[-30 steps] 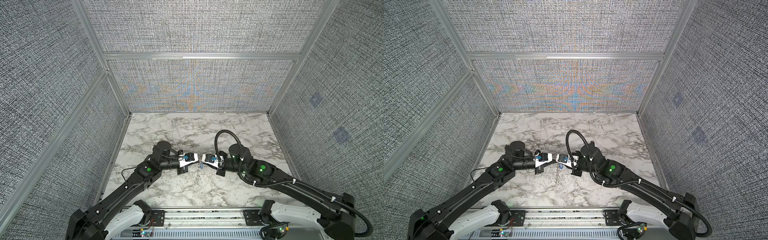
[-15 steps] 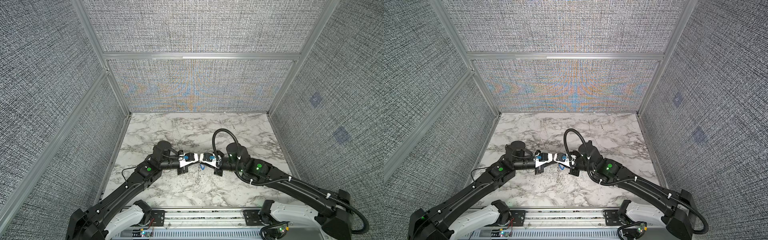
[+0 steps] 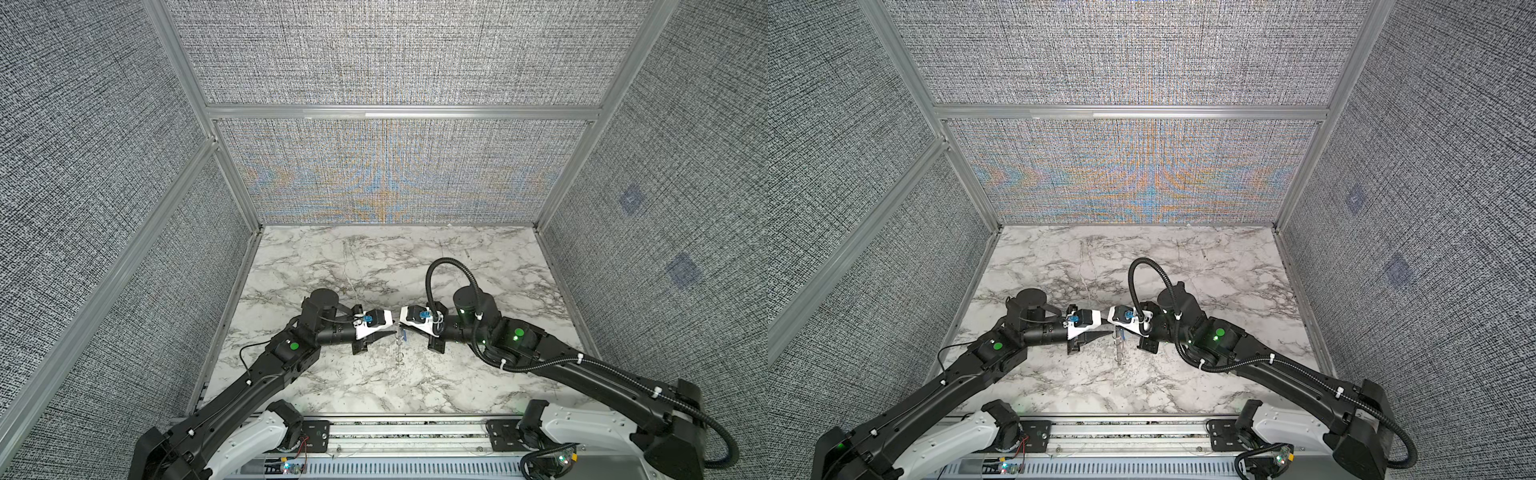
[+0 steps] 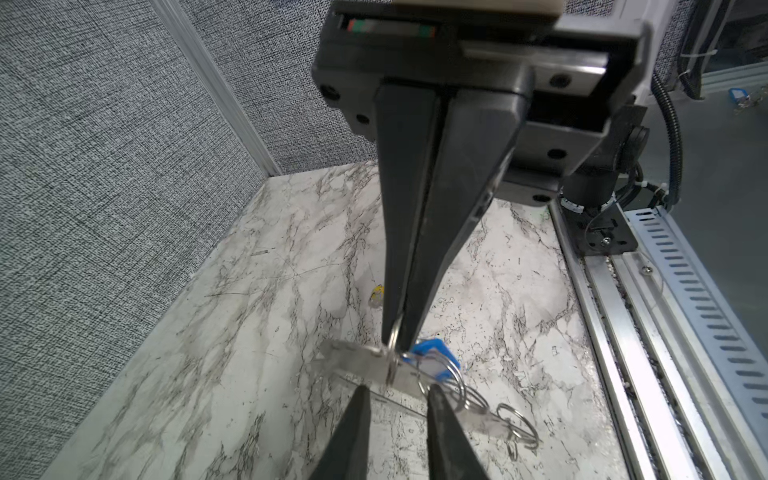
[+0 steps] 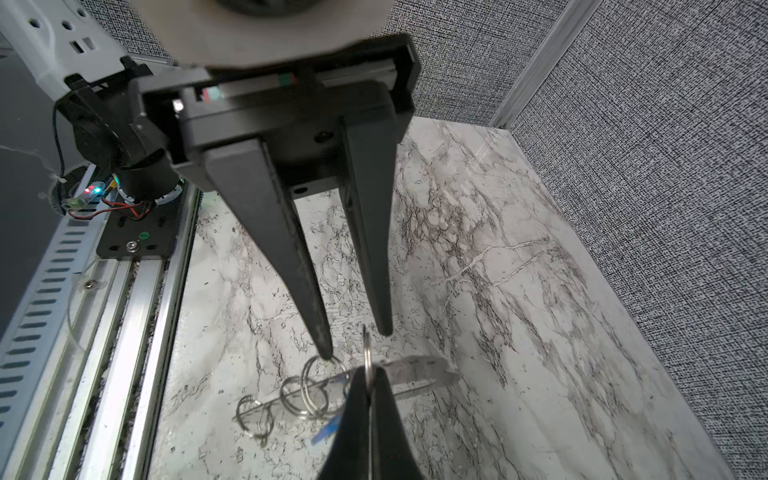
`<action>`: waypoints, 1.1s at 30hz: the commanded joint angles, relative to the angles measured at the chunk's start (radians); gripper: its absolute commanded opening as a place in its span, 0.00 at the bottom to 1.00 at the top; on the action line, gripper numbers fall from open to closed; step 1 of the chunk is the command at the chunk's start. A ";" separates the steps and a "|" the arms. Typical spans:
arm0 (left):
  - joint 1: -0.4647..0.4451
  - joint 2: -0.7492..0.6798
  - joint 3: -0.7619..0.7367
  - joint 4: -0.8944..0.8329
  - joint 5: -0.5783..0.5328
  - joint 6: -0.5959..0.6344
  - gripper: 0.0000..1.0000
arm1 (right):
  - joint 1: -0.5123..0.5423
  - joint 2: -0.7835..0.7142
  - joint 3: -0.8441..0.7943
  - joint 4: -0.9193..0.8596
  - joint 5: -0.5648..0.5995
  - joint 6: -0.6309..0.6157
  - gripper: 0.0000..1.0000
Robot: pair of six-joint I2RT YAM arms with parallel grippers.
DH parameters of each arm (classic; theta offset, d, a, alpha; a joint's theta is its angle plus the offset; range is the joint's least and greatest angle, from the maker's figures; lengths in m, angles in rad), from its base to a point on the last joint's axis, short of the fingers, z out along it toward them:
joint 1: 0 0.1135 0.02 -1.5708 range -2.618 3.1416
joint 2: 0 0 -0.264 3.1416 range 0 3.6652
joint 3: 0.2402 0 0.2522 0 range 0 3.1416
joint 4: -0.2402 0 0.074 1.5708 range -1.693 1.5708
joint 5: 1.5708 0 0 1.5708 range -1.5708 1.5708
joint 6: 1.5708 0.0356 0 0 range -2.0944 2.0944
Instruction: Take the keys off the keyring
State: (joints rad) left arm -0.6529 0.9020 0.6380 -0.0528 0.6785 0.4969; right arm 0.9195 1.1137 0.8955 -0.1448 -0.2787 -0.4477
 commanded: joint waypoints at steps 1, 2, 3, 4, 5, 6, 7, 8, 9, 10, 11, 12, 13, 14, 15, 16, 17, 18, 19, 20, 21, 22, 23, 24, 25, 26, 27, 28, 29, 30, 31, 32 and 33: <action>0.002 -0.045 -0.038 0.080 -0.036 -0.081 0.30 | -0.001 -0.003 -0.007 0.053 -0.013 0.031 0.00; 0.002 -0.059 -0.056 0.099 -0.036 -0.100 0.30 | -0.002 -0.003 -0.009 0.056 -0.017 0.038 0.00; 0.003 -0.072 -0.074 0.123 -0.036 -0.123 0.30 | -0.001 -0.003 -0.012 0.064 -0.023 0.042 0.00; 0.004 -0.081 -0.087 0.143 -0.032 -0.144 0.30 | -0.001 -0.004 -0.017 0.073 -0.028 0.047 0.00; 0.004 -0.089 -0.102 0.176 -0.027 -0.171 0.30 | -0.002 -0.006 -0.025 0.087 -0.031 0.056 0.00; 0.004 -0.096 -0.115 0.210 -0.020 -0.197 0.29 | -0.002 -0.006 -0.031 0.099 -0.034 0.061 0.00; 0.004 -0.098 -0.125 0.231 -0.013 -0.215 0.28 | -0.002 -0.007 -0.036 0.106 -0.037 0.064 0.00; 0.004 -0.098 -0.135 0.253 -0.007 -0.230 0.27 | -0.002 -0.008 -0.039 0.114 -0.043 0.069 0.00; 0.004 -0.098 -0.143 0.268 -0.005 -0.245 0.27 | -0.002 -0.007 -0.043 0.121 -0.051 0.073 0.00; 0.004 -0.098 -0.148 0.277 -0.004 -0.251 0.26 | -0.003 -0.008 -0.045 0.125 -0.058 0.075 0.00; 0.004 -0.097 -0.153 0.283 -0.002 -0.256 0.26 | -0.002 -0.007 -0.045 0.127 -0.063 0.077 0.00; 0.004 -0.097 -0.156 0.292 -0.002 -0.261 0.26 | -0.003 -0.006 -0.046 0.130 -0.068 0.082 0.00; 0.003 -0.095 -0.157 0.296 0.001 -0.264 0.25 | -0.002 -0.006 -0.047 0.131 -0.069 0.082 0.00; 0.003 -0.093 -0.158 0.302 0.005 -0.265 0.24 | -0.003 -0.005 -0.046 0.127 -0.071 0.084 0.00; 0.003 -0.089 -0.155 0.304 0.008 -0.263 0.24 | -0.003 -0.003 -0.045 0.122 -0.072 0.084 0.00; 0.004 -0.086 -0.151 0.301 0.011 -0.256 0.23 | -0.002 -0.003 -0.044 0.118 -0.074 0.084 0.00; 0.003 -0.079 -0.141 0.287 0.014 -0.245 0.23 | -0.003 -0.001 -0.040 0.111 -0.071 0.083 0.00; 0.004 -0.074 -0.130 0.272 0.015 -0.228 0.23 | -0.003 0.000 -0.034 0.096 -0.067 0.079 0.00; 0.003 -0.069 -0.120 0.253 0.016 -0.210 0.23 | -0.003 0.003 -0.027 0.081 -0.064 0.074 0.00; 0.004 -0.064 -0.107 0.230 0.018 -0.187 0.22 | -0.003 0.005 -0.018 0.063 -0.063 0.067 0.00; 0.004 -0.058 -0.093 0.205 0.018 -0.168 0.22 | -0.002 0.008 -0.010 0.047 -0.062 0.061 0.00; 0.003 -0.054 -0.078 0.177 0.019 -0.144 0.21 | -0.003 0.010 -0.004 0.039 -0.060 0.058 0.00; 0.004 -0.049 -0.066 0.153 0.021 -0.127 0.21 | -0.002 0.009 -0.003 0.033 -0.059 0.055 0.00; 0.003 -0.043 -0.054 0.132 0.021 -0.109 0.20 | -0.003 0.009 -0.001 0.031 -0.058 0.052 0.00; 0.002 -0.038 -0.043 0.111 0.025 -0.092 0.19 | -0.003 0.009 0.002 0.030 -0.057 0.051 0.00; 0.002 -0.033 -0.035 0.097 0.028 -0.081 0.19 | -0.003 0.010 0.003 0.027 -0.059 0.049 0.00; 0.003 -0.026 -0.027 0.083 0.031 -0.067 0.18 | -0.003 0.012 0.006 0.023 -0.059 0.047 0.00; 0.002 -0.023 -0.020 0.070 0.035 -0.054 0.18 | -0.004 0.014 0.012 0.013 -0.060 0.042 0.00; 0.001 -0.017 -0.012 0.057 0.036 -0.043 0.17 | -0.002 0.017 0.016 0.004 -0.060 0.039 0.00; 0.001 -0.013 -0.003 0.045 0.037 -0.028 0.17 | -0.004 0.020 0.022 -0.004 -0.060 0.036 0.00; 0.001 -0.007 0.008 0.028 0.038 -0.013 0.16 | -0.005 0.022 0.022 -0.013 -0.060 0.034 0.00; 0.001 -0.004 0.015 0.014 0.038 -0.002 0.16 | -0.004 0.024 0.022 -0.018 -0.060 0.031 0.00; 0.001 0.001 0.025 0.000 0.039 0.010 0.15 | -0.003 0.024 0.022 -0.022 -0.062 0.028 0.00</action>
State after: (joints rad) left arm -0.6521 0.8959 0.6434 0.0040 0.7006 0.4492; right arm 0.9157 1.1358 0.9092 -0.1471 -0.3309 -0.3988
